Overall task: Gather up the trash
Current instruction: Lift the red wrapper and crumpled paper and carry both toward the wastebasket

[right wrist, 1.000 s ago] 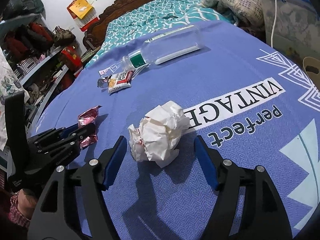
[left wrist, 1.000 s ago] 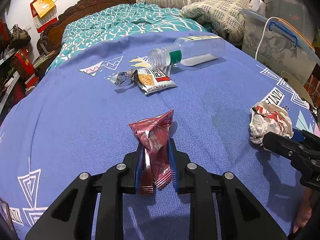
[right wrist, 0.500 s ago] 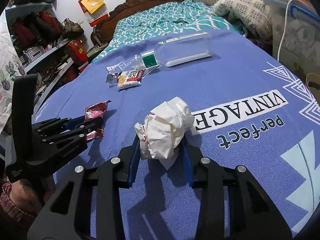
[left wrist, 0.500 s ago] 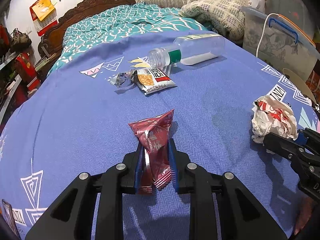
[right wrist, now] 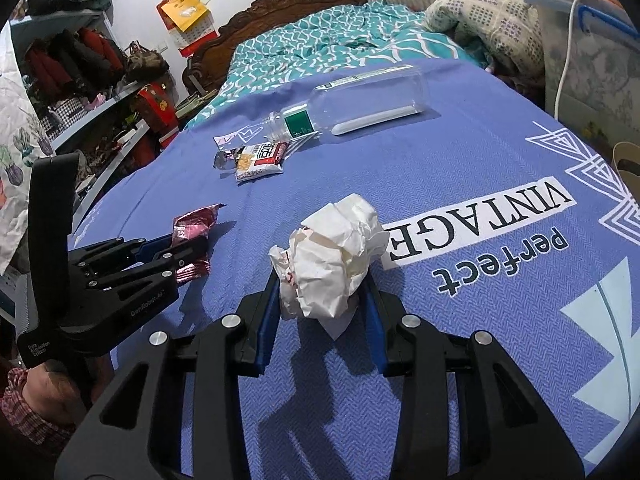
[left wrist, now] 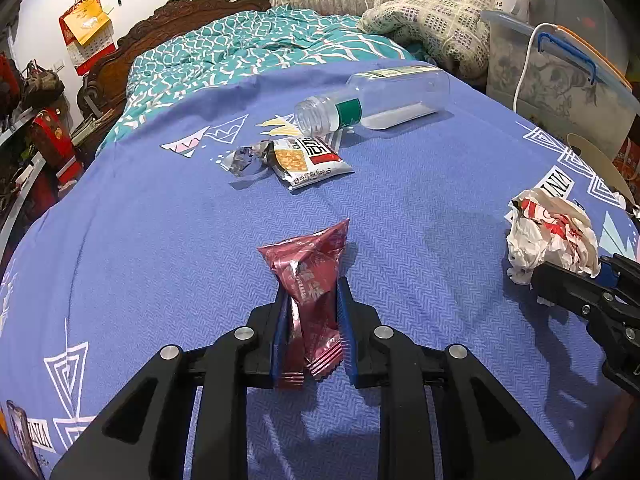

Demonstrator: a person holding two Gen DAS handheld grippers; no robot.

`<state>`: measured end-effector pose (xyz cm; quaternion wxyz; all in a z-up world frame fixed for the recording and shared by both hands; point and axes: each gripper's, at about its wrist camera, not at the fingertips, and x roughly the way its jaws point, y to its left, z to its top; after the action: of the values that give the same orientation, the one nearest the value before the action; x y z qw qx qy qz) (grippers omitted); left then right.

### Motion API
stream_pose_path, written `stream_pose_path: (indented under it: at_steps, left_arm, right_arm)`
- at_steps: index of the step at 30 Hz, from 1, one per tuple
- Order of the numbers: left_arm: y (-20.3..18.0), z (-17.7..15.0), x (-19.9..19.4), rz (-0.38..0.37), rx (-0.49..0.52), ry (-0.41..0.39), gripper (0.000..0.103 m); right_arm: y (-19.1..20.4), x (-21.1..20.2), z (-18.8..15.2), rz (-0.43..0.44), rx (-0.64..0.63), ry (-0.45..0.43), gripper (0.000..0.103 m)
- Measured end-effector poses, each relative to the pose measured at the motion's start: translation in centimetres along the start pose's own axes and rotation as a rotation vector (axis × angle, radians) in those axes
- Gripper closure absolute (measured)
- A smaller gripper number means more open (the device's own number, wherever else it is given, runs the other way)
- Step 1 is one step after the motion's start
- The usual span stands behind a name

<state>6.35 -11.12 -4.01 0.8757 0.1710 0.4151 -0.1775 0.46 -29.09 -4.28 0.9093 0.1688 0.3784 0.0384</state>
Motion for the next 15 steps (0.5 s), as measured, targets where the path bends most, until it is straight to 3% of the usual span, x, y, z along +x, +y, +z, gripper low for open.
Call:
stream_pose_path:
  at_steps: [4, 11, 15]
  left_arm:
    - [-1.3, 0.1, -0.3, -0.029, 0.024, 0.002, 0.084]
    - [-7.1, 0.4, -1.4, -0.128, 0.122, -0.006, 0.085]
    - [-10.3, 0.7, -1.7, -0.146, 0.189, -0.016, 0.085]
  right_arm:
    - [-1.1, -0.9, -0.2, -0.015, 0.038, -0.006, 0.063]
    - [-5.2, -4.4, -1.2, -0.091, 0.121, -0.045, 0.063]
    - [-7.7, -7.0, -1.9, -0.120, 0.176, -0.080, 0.063]
